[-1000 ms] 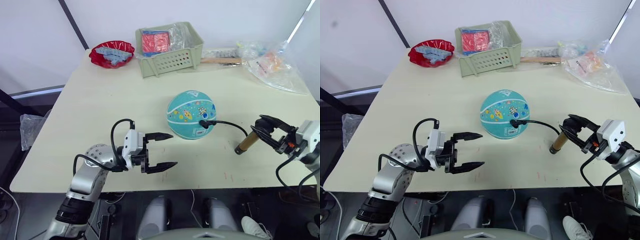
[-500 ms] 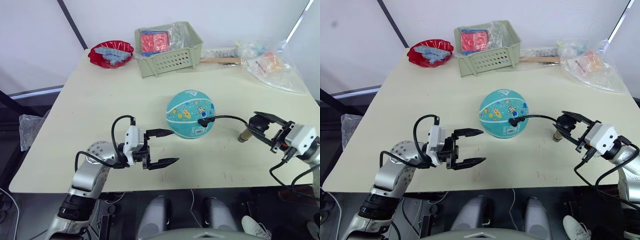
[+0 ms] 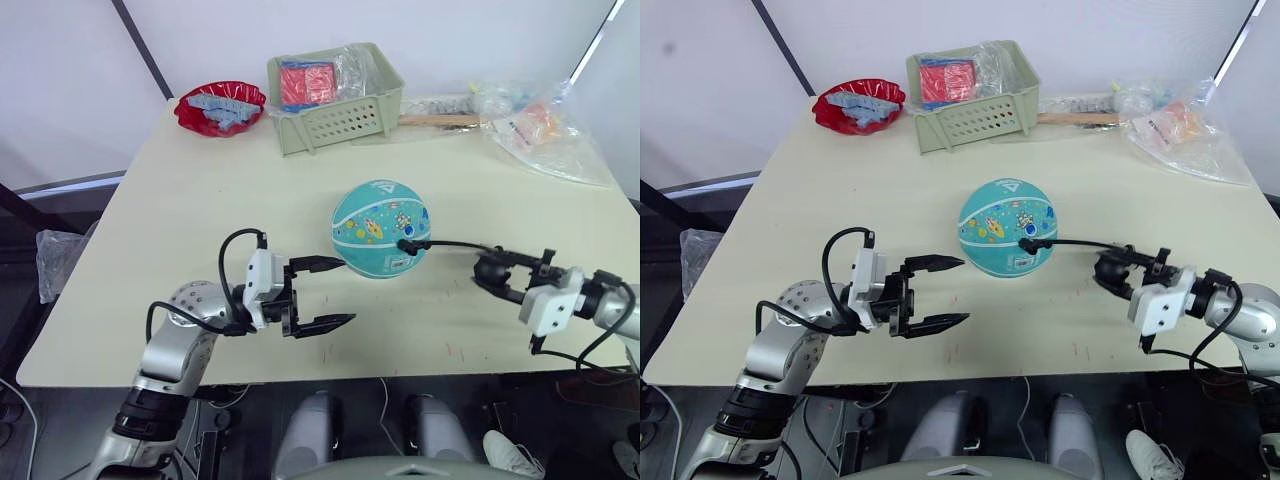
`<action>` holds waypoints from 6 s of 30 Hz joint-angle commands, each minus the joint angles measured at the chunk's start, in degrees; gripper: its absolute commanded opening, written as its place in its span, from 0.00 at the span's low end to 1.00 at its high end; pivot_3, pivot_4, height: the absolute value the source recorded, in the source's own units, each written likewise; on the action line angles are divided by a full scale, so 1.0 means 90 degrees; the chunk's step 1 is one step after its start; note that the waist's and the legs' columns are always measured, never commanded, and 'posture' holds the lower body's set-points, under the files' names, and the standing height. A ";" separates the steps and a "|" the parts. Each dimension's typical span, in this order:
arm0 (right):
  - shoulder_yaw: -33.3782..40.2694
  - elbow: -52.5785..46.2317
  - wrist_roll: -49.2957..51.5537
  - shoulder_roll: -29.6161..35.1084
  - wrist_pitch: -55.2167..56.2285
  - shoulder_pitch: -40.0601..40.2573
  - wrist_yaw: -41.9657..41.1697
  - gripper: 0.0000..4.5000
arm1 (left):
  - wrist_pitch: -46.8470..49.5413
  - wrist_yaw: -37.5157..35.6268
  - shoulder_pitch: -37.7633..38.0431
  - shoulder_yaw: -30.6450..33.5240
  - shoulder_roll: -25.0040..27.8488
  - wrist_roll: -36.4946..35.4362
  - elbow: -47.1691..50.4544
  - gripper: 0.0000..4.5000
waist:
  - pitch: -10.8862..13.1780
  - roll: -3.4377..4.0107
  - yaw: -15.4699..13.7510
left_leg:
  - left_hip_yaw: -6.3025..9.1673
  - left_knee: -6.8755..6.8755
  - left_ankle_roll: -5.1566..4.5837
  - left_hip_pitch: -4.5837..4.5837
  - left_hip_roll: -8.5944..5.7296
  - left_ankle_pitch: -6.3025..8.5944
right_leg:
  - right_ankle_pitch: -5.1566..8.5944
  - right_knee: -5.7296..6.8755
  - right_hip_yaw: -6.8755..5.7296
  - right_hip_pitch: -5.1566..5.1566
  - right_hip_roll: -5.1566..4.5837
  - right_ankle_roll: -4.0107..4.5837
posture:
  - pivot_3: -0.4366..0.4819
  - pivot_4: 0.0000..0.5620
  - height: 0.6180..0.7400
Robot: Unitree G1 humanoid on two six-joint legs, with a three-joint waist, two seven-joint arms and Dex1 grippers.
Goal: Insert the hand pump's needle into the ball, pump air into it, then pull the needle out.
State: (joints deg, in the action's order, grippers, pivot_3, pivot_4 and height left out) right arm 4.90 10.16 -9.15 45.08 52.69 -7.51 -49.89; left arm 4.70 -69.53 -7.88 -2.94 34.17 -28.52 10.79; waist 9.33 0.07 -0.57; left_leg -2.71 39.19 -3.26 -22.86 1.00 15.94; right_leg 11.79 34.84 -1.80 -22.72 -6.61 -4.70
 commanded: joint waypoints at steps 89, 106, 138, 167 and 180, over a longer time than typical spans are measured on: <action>-0.0342 -0.4799 0.3552 -0.1241 -0.6608 0.1586 0.1696 0.99 | 0.1111 0.3000 -0.3415 -0.0818 -0.2585 0.2012 -0.3133 1.00 | 0.0008 -0.0057 -0.0099 | 0.0026 0.0017 0.0022 0.0001 0.0028 -0.0018 | -0.0013 0.0021 0.0024 0.0009 0.0072 0.0024 | 0.48 0.27 0.98; -0.1950 -0.4404 0.0473 -0.0500 -0.7803 -0.0783 0.1551 0.99 | 0.0826 0.3363 -0.3426 -0.0856 -0.3077 0.2309 -0.3696 1.00 | -0.0022 -0.0065 -0.0207 | 0.0072 0.0034 0.0018 -0.0003 -0.0002 -0.0023 | -0.0012 0.0017 0.0025 0.0033 0.0073 0.0023 | 0.48 0.27 0.98; -0.1421 -0.5199 0.0024 -0.0478 -0.7841 -0.0479 0.1136 0.02 | -0.0175 0.4456 -0.3315 -0.1372 -0.3528 0.3482 -0.5508 1.00 | -0.0076 -0.0073 -0.0366 | 0.0213 0.0035 0.0010 0.0007 -0.0056 -0.0060 | 0.0002 0.0005 0.0015 0.0098 0.0063 -0.0001 | 0.48 0.27 0.98; 0.0067 -0.6247 0.1145 0.0160 -0.8561 0.0232 0.0400 0.02 | -0.0657 0.4503 -0.3404 -0.1555 -0.3542 0.3485 -0.6319 1.00 | -0.0080 -0.0070 -0.0612 | 0.0363 0.0035 0.0010 -0.0099 -0.0113 -0.0068 | 0.0014 -0.0040 -0.0071 0.0094 0.0045 -0.0013 | 0.48 0.27 0.98; 0.0477 -0.6087 0.1292 0.0094 -0.8120 0.0754 0.0516 0.02 | -0.0700 0.4442 -0.3428 -0.1551 -0.3505 0.3426 -0.6347 1.00 | -0.0235 -0.0097 -0.0369 | 0.0360 0.0028 0.0045 -0.0003 -0.0099 -0.0048 | 0.0040 -0.0036 -0.0061 0.0167 0.0041 -0.0055 | 0.48 0.27 0.98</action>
State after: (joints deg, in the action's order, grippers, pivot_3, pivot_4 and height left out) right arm 7.17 -43.76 2.10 45.84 -21.72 -0.52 -45.87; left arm -6.65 -29.56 -43.53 -14.04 1.60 -2.10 -36.78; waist 7.21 -0.80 -3.89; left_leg 0.52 39.39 -2.84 -22.84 0.14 15.52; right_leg 12.15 34.51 -2.32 -21.21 -6.27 -5.19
